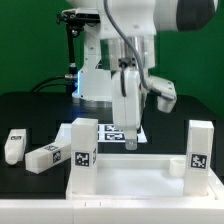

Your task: Assemble desk

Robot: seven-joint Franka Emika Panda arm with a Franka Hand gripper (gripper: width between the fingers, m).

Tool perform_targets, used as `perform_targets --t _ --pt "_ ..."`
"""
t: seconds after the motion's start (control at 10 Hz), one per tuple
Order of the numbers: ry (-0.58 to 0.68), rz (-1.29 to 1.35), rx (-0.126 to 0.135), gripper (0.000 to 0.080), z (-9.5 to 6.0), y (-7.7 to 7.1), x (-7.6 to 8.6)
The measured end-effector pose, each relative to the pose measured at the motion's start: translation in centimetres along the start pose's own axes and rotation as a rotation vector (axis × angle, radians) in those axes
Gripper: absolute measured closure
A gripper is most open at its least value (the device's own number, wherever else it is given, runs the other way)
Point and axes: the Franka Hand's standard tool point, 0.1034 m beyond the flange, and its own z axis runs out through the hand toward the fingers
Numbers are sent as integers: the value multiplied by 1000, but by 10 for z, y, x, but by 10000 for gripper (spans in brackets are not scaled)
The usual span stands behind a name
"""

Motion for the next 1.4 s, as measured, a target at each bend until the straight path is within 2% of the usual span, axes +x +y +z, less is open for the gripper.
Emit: perform_targets --t 0.2,0.3,0.5,0.6,0.7,0.8,0.9,1.0,1.1,1.2,1.3,1.4 --pt "44 -18 -31 150 32 18 -1" --pt "56 -27 -41 150 41 22 -2" --pt "67 -25 -20 150 45 20 1" --pt "67 -25 -22 150 46 20 1" --pt "67 -25 -22 243 46 20 1" --pt "67 -25 -22 378 46 20 1" --pt "67 -26 -22 378 46 20 1" --pt "67 -26 -22 562 46 20 1" --pt "67 -26 -22 695 46 20 1" --pt "67 -29 -20 695 45 20 1" --pt "66 -29 -17 756 44 19 1" --pt "62 -26 -15 756 40 17 -1"
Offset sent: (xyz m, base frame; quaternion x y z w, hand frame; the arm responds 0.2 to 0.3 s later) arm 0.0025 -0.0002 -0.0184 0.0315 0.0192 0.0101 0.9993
